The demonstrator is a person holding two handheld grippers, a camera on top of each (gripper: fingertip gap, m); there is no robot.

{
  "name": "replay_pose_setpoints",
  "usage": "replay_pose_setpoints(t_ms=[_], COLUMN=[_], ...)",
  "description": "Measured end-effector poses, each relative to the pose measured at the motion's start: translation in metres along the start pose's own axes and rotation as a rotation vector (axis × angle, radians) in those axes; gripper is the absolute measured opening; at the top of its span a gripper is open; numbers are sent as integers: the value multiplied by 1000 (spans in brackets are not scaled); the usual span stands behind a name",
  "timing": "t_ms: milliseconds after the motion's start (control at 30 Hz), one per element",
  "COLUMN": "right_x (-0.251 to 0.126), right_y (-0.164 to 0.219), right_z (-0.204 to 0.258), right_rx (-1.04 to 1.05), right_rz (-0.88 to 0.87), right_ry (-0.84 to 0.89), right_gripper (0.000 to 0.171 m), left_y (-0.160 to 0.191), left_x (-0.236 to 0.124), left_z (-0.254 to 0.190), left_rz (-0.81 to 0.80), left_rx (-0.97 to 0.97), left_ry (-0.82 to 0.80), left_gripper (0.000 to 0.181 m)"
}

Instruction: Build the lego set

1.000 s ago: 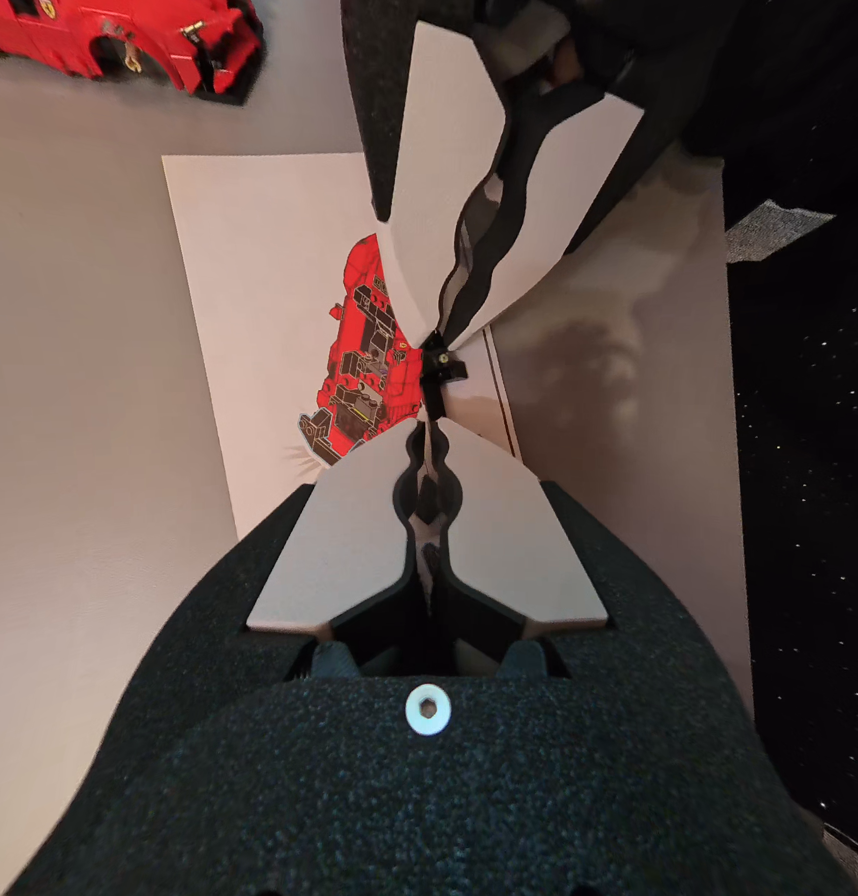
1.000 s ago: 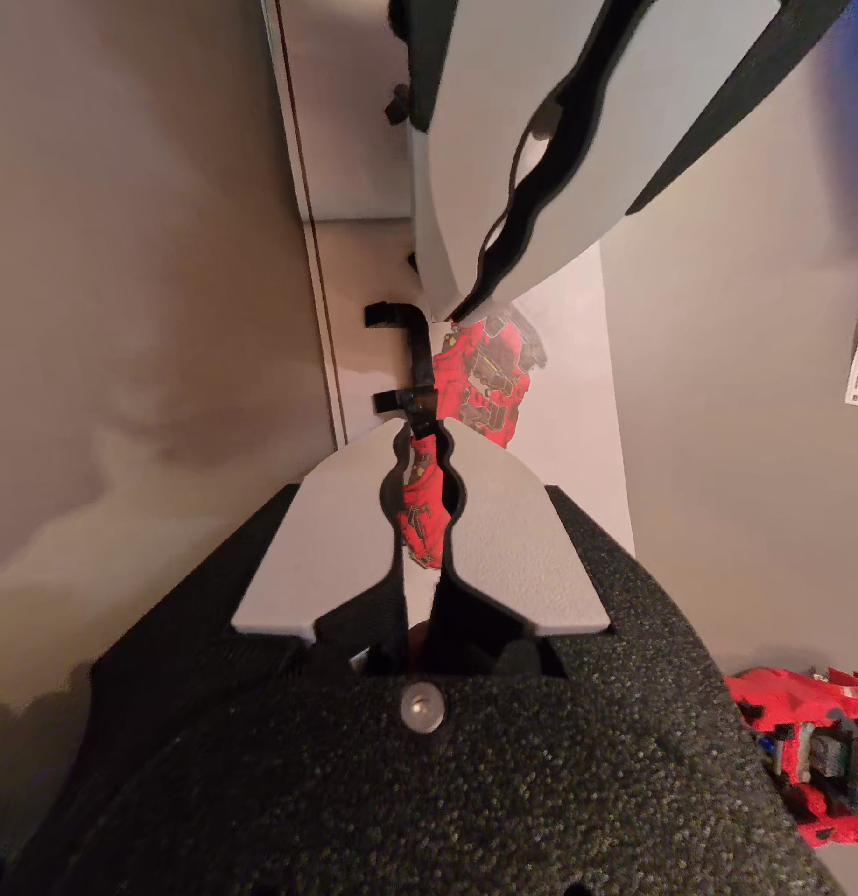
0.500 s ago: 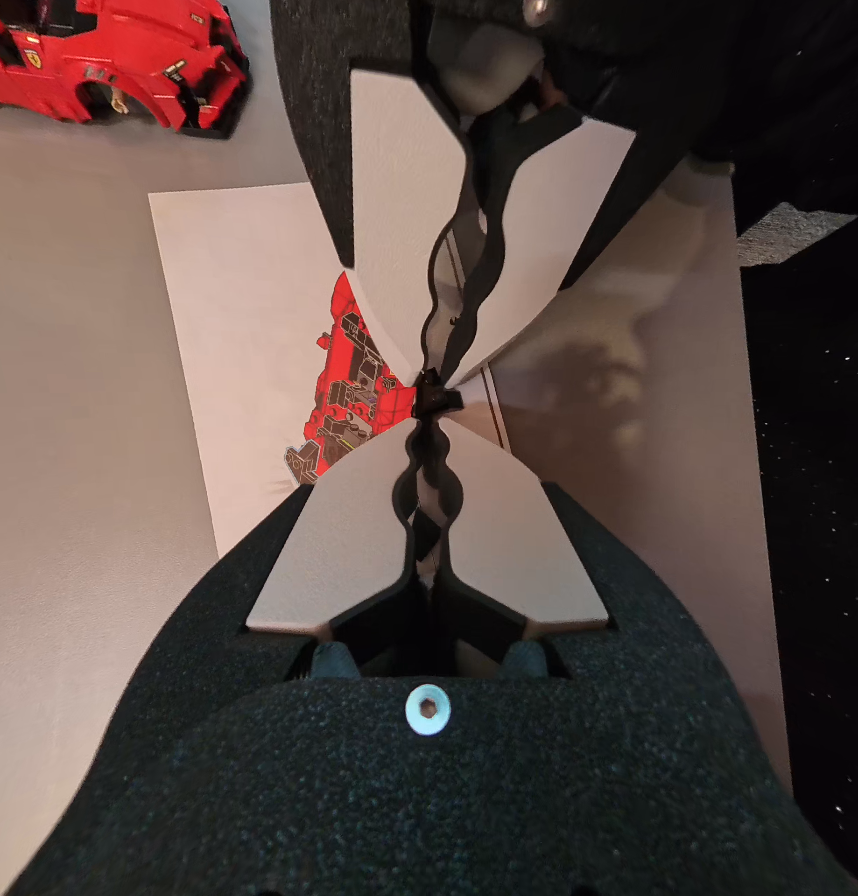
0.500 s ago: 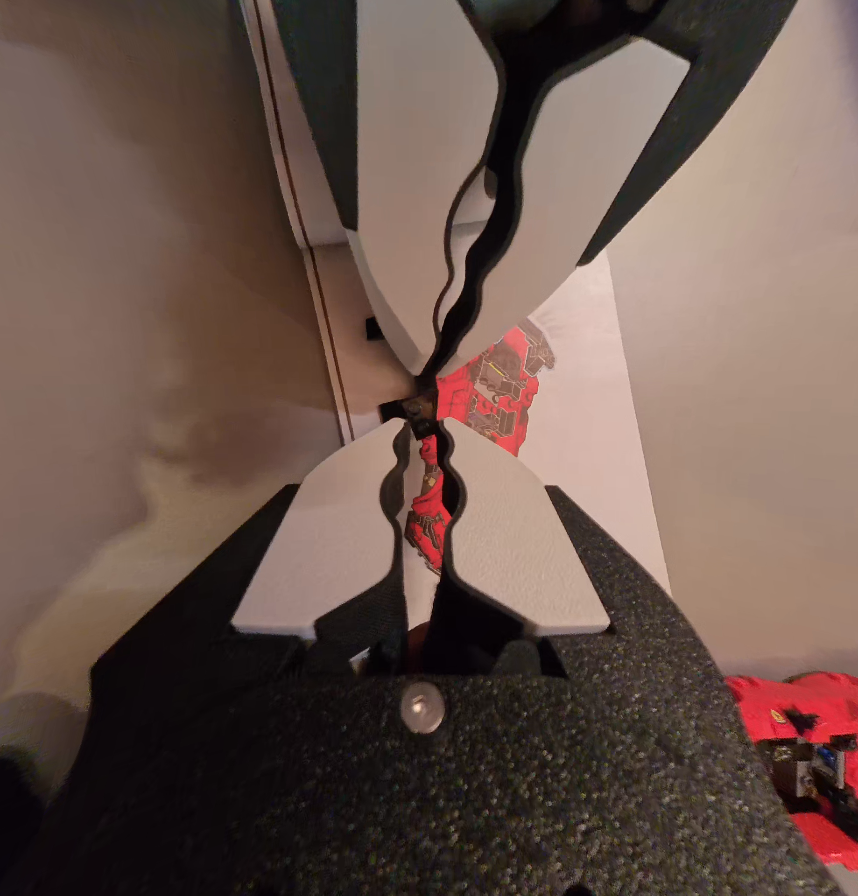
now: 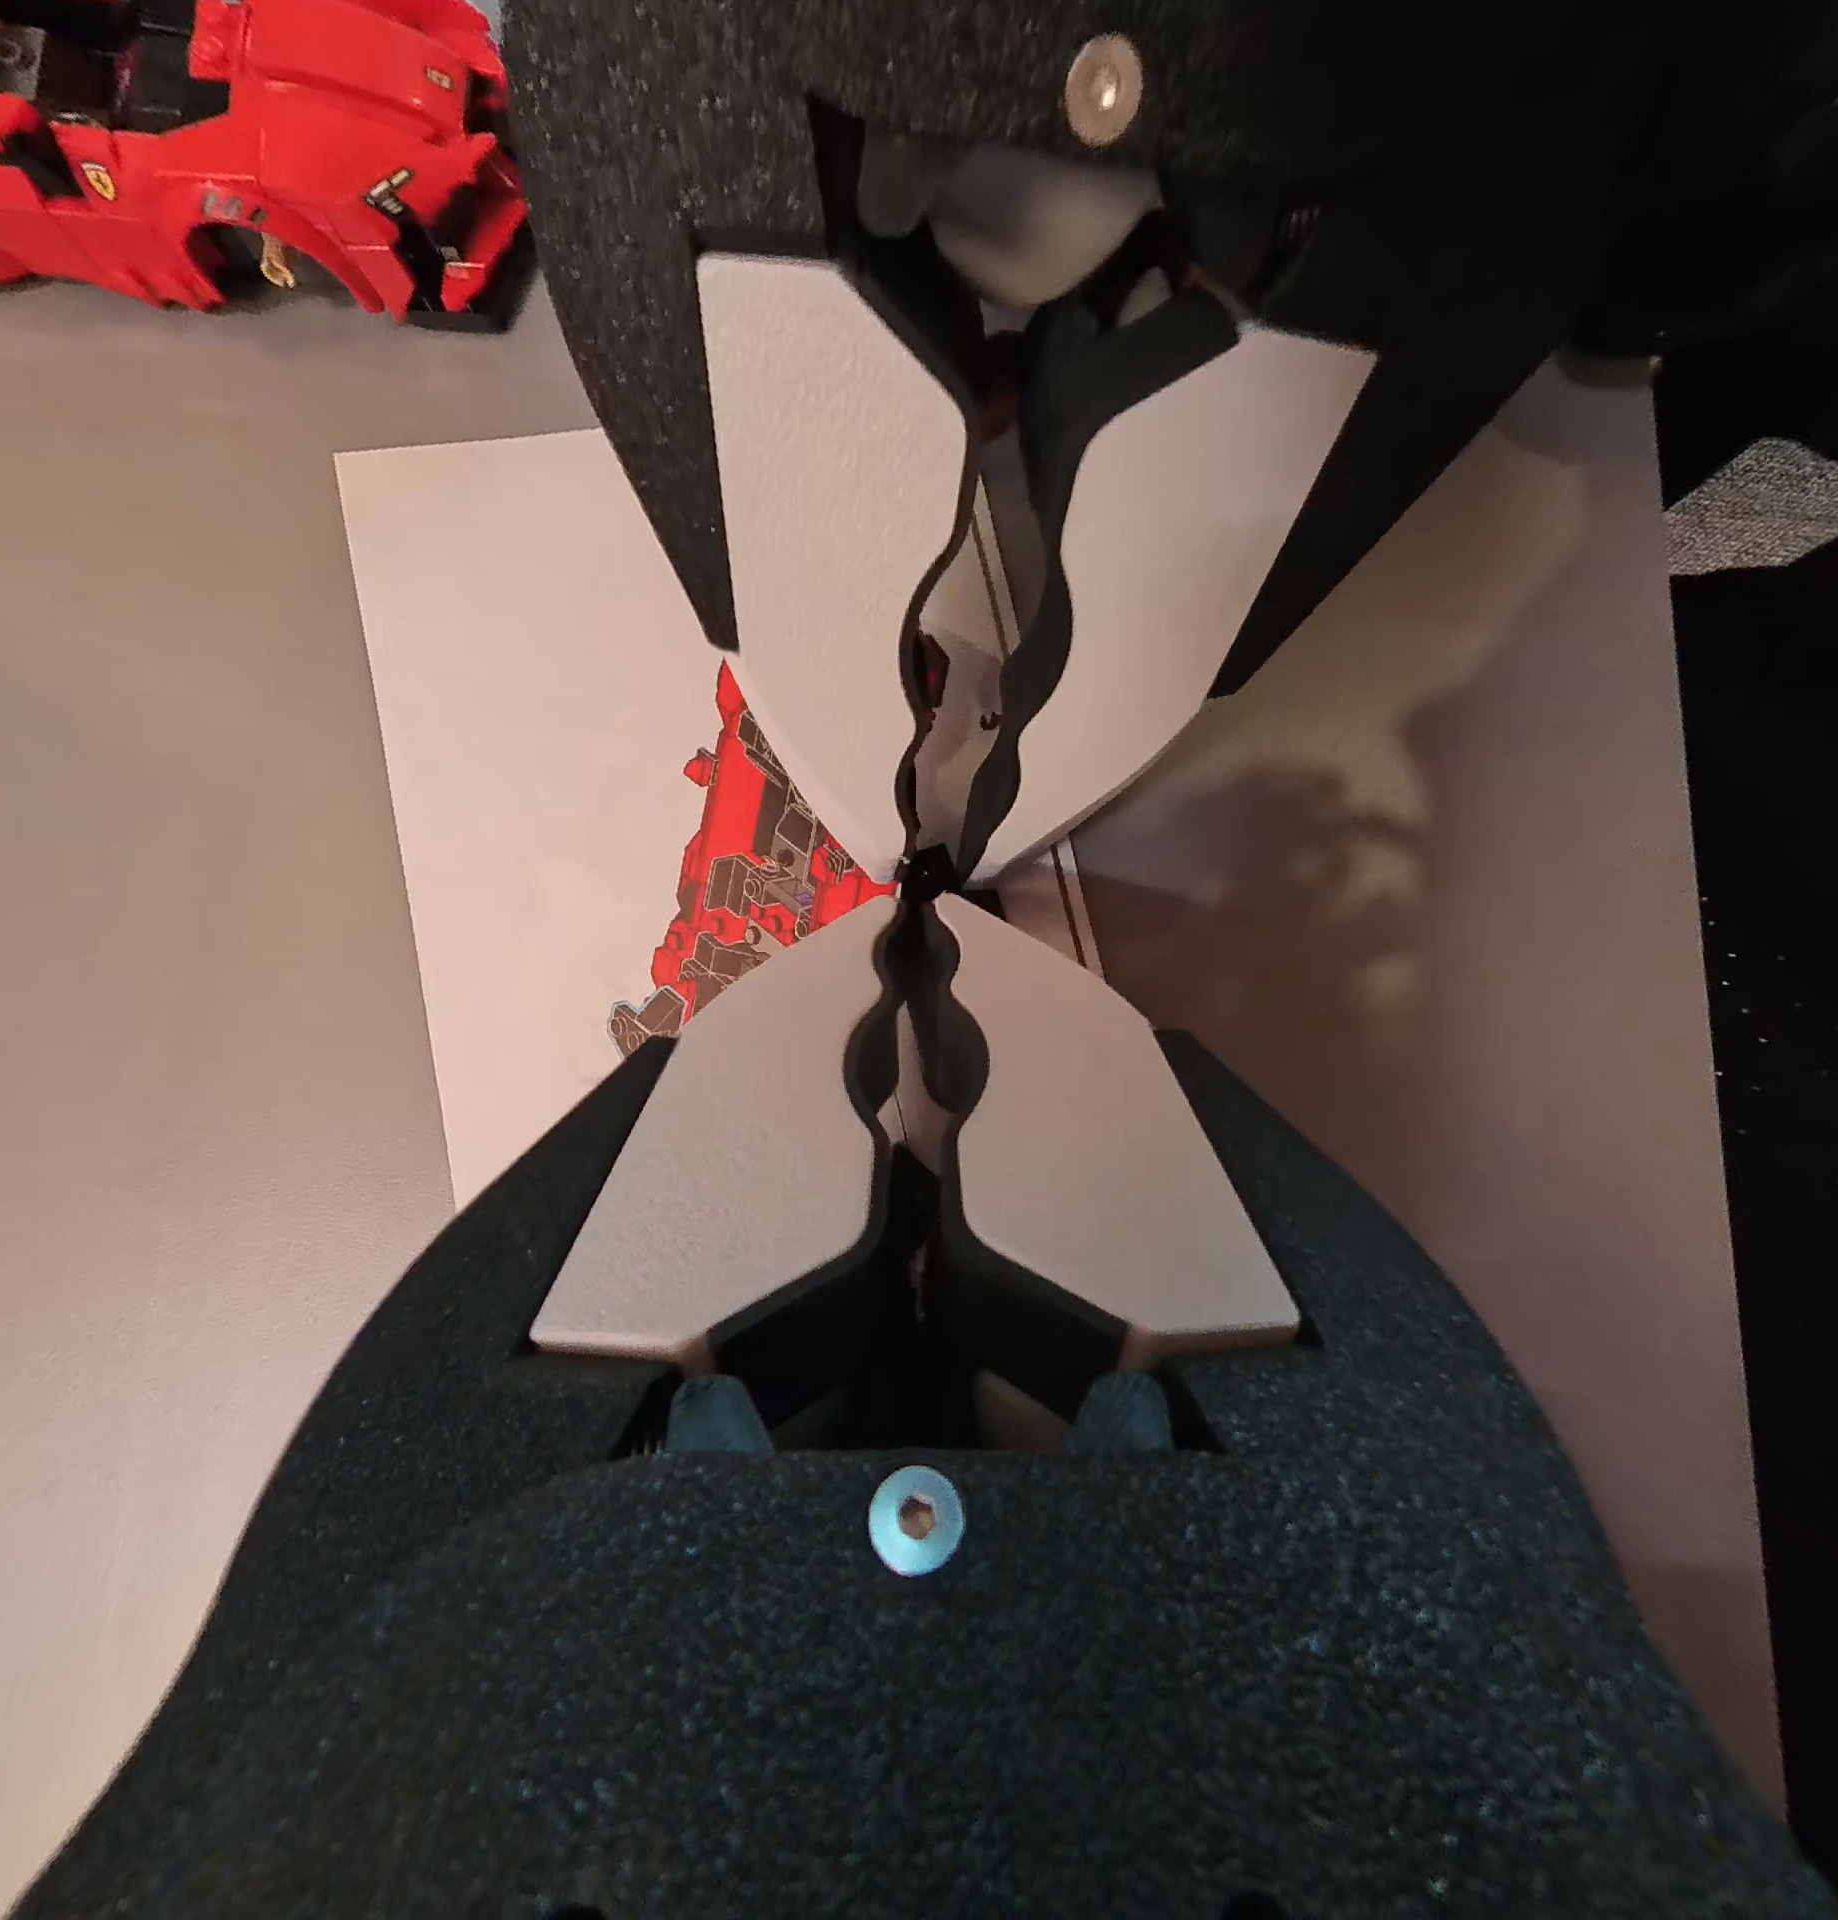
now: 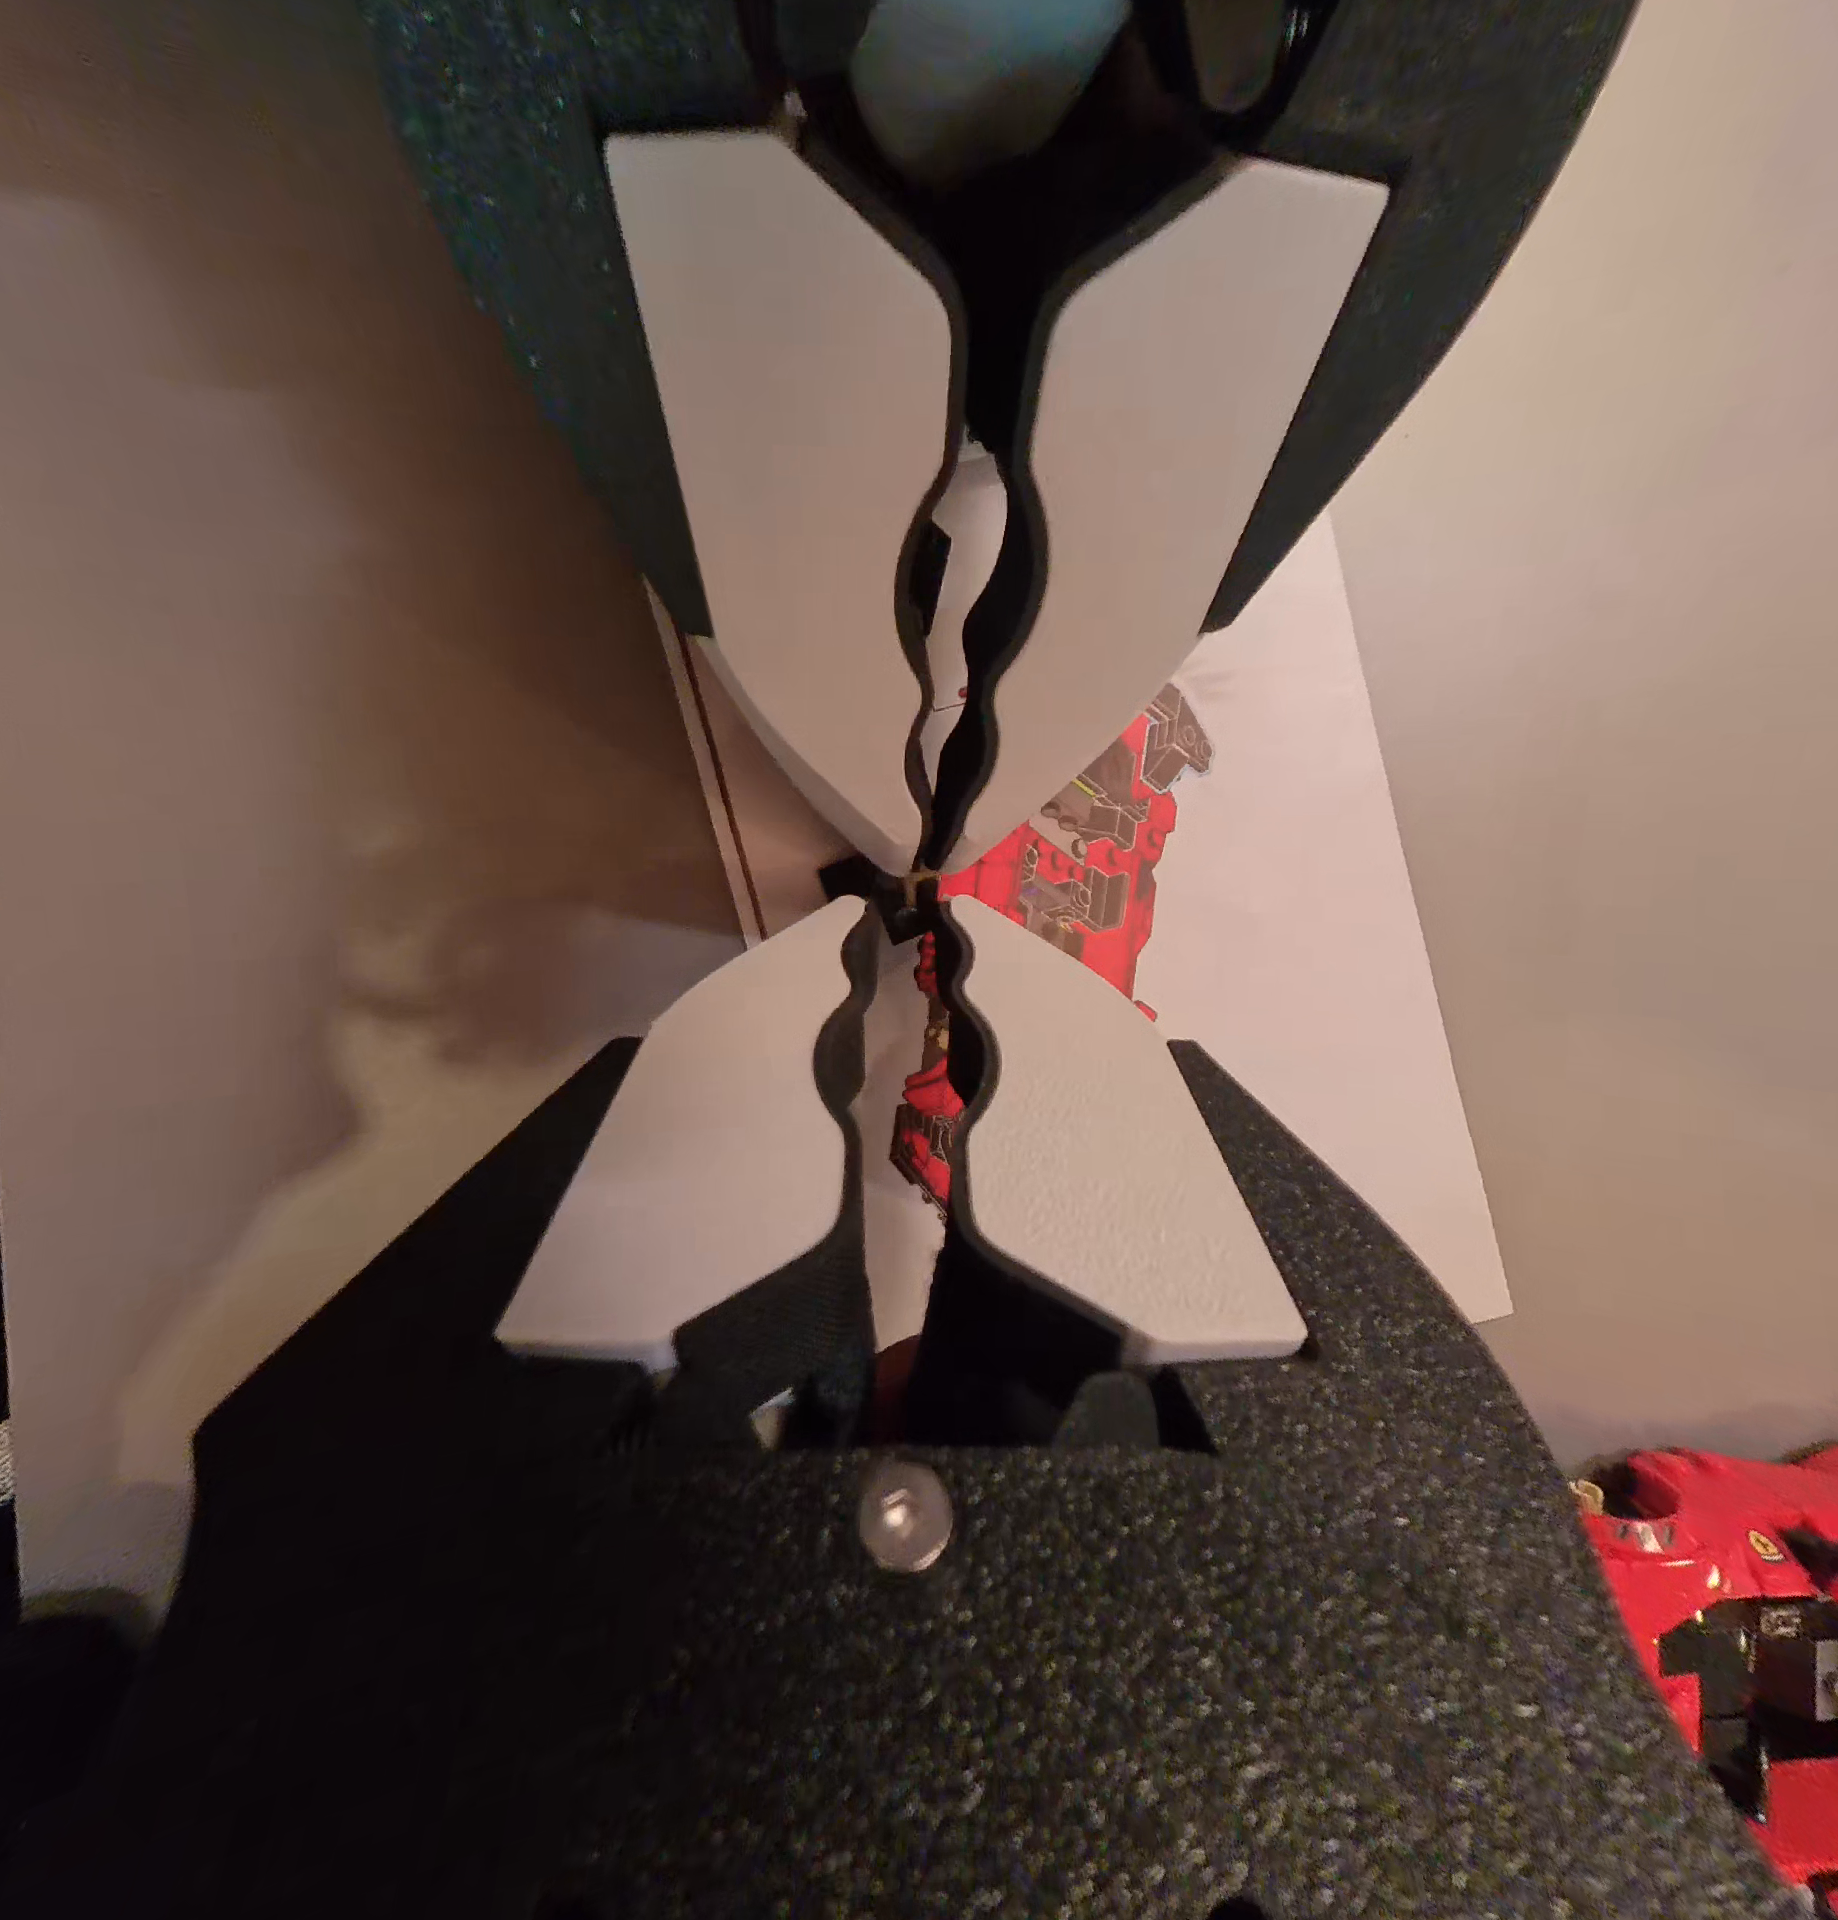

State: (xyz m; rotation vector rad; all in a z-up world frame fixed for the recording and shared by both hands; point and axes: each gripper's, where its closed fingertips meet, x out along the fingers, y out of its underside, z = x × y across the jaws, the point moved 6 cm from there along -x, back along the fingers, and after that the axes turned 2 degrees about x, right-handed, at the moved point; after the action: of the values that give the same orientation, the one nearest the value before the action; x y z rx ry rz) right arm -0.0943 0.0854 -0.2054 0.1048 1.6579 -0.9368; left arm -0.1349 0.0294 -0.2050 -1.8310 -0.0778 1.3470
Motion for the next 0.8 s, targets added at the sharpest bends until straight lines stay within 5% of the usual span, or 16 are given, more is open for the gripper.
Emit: replay_pose_setpoints(t_ms=[800], right_x=[0], right_y=[4], right_z=[-3], right_rx=[34], right_rz=[-62], right_ry=[-58], right_gripper=[10], left_y=[2], left_x=[0], left_z=[0], left_rz=[21], left_rx=[15], left_ry=[10], left_gripper=[0])
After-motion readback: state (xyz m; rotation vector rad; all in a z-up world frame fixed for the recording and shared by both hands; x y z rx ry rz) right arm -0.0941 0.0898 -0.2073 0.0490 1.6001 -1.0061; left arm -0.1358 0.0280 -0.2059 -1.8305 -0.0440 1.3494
